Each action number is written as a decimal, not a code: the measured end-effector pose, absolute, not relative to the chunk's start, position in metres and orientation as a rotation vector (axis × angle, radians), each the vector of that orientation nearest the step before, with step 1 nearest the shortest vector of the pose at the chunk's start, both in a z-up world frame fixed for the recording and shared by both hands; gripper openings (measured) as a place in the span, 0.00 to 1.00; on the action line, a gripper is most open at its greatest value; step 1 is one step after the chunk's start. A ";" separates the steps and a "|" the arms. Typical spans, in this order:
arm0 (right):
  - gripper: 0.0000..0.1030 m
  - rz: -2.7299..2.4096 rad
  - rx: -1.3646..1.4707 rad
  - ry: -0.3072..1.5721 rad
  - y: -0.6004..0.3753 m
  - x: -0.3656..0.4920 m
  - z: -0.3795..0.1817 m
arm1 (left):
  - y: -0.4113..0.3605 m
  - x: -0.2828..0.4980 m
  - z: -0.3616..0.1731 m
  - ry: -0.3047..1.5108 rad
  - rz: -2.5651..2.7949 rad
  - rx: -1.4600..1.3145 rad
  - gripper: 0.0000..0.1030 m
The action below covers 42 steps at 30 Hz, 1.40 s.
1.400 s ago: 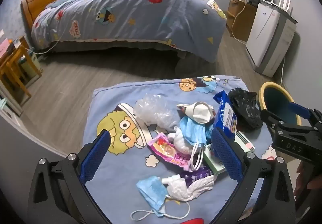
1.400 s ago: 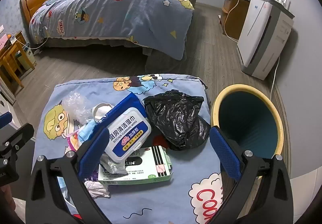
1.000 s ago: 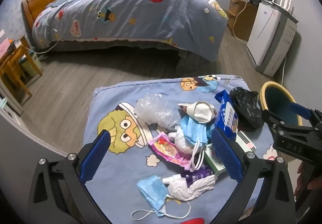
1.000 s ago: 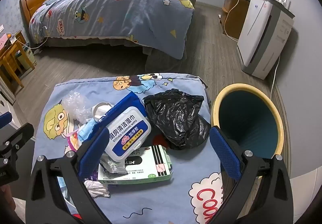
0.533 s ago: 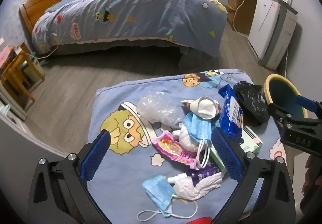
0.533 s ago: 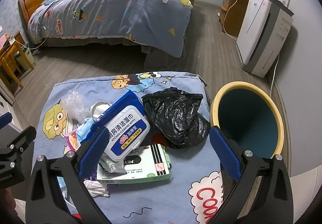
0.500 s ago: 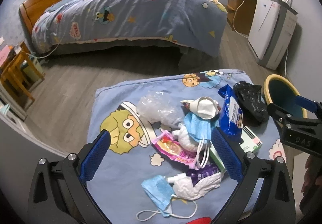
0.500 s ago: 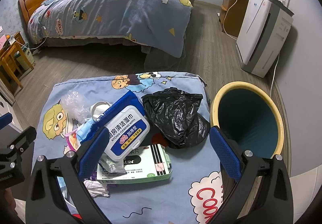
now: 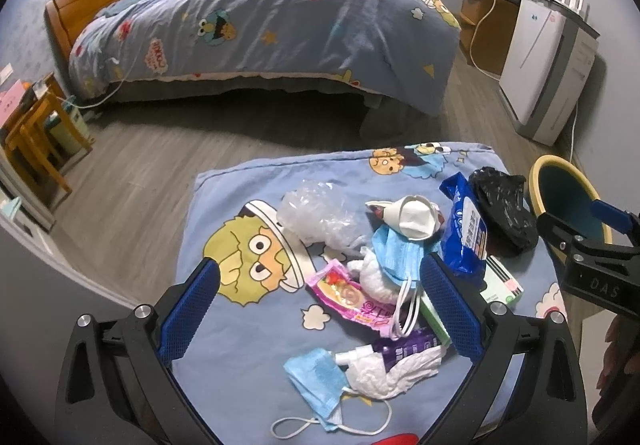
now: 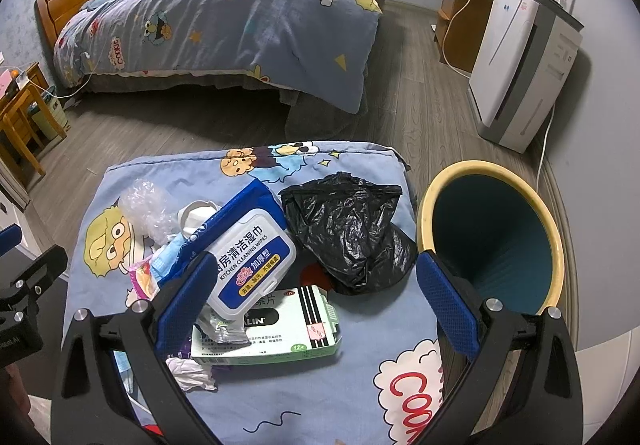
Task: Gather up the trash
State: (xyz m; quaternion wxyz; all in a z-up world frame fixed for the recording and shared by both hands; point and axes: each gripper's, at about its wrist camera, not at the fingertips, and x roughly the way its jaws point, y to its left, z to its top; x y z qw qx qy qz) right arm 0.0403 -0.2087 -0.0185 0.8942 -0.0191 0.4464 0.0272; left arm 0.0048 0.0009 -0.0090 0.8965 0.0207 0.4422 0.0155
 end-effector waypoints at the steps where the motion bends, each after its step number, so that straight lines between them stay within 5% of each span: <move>1: 0.95 0.056 -0.039 0.926 -0.209 0.040 -0.018 | 0.001 0.005 -0.009 0.915 0.031 0.043 0.96; 42: 0.95 0.054 -0.036 0.927 -0.210 0.041 -0.019 | 0.006 0.008 -0.019 0.933 0.052 0.098 0.96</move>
